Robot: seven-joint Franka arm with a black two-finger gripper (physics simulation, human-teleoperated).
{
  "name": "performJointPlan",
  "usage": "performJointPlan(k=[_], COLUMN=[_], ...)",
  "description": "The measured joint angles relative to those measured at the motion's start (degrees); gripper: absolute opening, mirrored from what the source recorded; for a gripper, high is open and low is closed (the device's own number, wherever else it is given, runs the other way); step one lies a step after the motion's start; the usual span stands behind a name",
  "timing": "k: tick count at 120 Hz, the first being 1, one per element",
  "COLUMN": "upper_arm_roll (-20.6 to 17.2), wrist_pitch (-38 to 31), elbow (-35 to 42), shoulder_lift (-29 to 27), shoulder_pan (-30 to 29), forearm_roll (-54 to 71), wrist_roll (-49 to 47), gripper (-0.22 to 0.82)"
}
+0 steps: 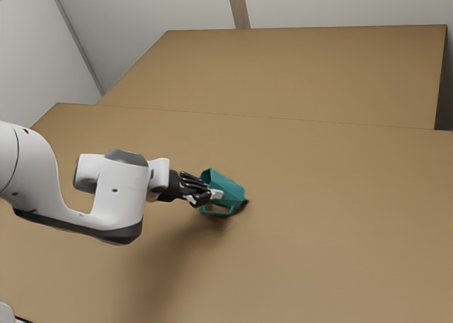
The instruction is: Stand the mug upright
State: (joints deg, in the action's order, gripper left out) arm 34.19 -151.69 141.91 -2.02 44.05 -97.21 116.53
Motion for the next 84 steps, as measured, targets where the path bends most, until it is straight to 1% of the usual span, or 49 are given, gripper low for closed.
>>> performJointPlan(k=[28,48,59,68,76,84], upper_arm_roll=[-0.02,0.15,0.6,0.62,0.55,0.75], wrist_pitch=[-0.83,-1.42,-1.51,-1.28,-0.1,2.4], elbow=[-0.92,-6.16,-11.18,-12.85,-13.2,-13.15], shoulder_lift=[-0.25,-0.02,1.38,2.29,2.48,1.35], shoulder_pan=[-0.18,0.26,0.32,-0.08,-0.57,-0.68], forearm_roll=[-0.98,2.82,11.92,21.84,32.75,45.66], wrist_roll=[1.08,1.62,0.9,-1.77,-6.33,-13.09], gripper=[-0.17,-0.17,-0.18,-0.18,-0.18,-0.18])
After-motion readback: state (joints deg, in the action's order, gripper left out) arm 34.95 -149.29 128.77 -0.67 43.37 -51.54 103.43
